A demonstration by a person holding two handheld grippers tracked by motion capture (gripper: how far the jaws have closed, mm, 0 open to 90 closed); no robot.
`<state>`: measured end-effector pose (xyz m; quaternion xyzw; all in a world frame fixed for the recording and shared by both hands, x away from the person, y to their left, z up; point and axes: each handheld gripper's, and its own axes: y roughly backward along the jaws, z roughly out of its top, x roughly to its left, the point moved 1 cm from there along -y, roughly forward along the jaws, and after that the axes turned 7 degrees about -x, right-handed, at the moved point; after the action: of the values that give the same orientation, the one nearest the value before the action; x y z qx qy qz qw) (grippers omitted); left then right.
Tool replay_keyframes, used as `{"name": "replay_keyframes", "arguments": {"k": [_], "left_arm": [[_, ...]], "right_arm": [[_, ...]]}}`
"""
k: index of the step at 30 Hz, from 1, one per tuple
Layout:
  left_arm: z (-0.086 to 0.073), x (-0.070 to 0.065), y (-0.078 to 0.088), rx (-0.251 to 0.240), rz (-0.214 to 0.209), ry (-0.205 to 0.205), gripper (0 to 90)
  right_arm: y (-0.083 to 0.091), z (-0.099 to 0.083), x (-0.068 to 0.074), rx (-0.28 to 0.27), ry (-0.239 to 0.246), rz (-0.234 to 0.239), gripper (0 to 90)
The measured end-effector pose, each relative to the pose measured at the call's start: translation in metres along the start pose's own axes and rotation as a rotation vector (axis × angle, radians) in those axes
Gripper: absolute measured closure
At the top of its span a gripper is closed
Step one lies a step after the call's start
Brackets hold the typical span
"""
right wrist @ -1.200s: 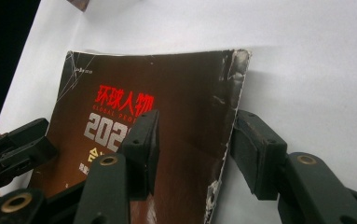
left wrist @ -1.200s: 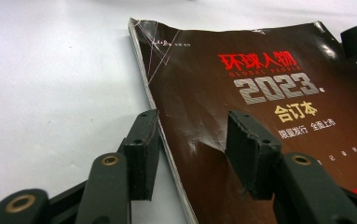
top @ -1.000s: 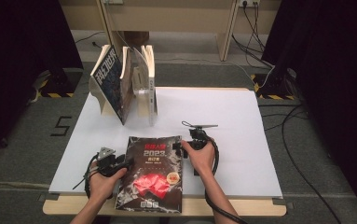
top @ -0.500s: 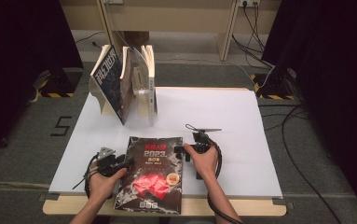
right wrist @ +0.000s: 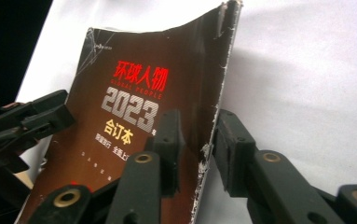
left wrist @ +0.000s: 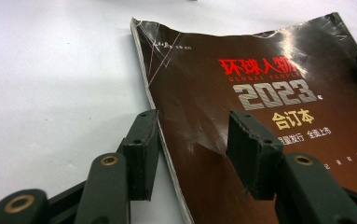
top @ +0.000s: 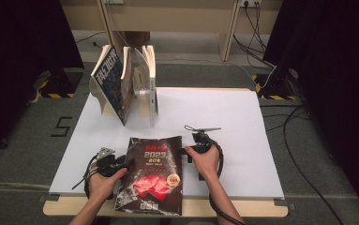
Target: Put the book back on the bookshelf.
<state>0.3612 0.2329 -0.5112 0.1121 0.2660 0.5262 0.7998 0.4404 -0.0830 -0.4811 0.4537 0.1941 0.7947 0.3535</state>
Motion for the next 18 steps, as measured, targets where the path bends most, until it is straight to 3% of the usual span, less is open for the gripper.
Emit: {"name": "replay_keyframes", "arguments": {"k": [6, 10, 13, 16, 18], "left_arm": [[0.0, 0.0, 0.0, 0.0, 0.0, -0.004, 53.1], [0.0, 0.0, 0.0, 0.001, 0.001, -0.005, 53.1], [0.0, 0.0, 0.0, 0.0, 0.0, -0.003, 53.0], [0.0, 0.0, 0.0, 0.0, -0.001, -0.001, 53.0], [0.0, 0.0, 0.0, 0.001, -0.002, -0.006, 52.9]], "right_arm": [[-0.007, -0.002, 0.0, 0.021, 0.012, -0.011, 64.8], [-0.012, 0.001, -0.004, 0.046, -0.036, 0.009, 64.6], [-0.017, 0.003, -0.002, 0.053, -0.036, 0.032, 64.8], [-0.02, 0.004, 0.0, 0.063, -0.009, 0.018, 74.2], [-0.016, 0.006, 0.001, 0.07, -0.023, 0.031, 81.1]]}}
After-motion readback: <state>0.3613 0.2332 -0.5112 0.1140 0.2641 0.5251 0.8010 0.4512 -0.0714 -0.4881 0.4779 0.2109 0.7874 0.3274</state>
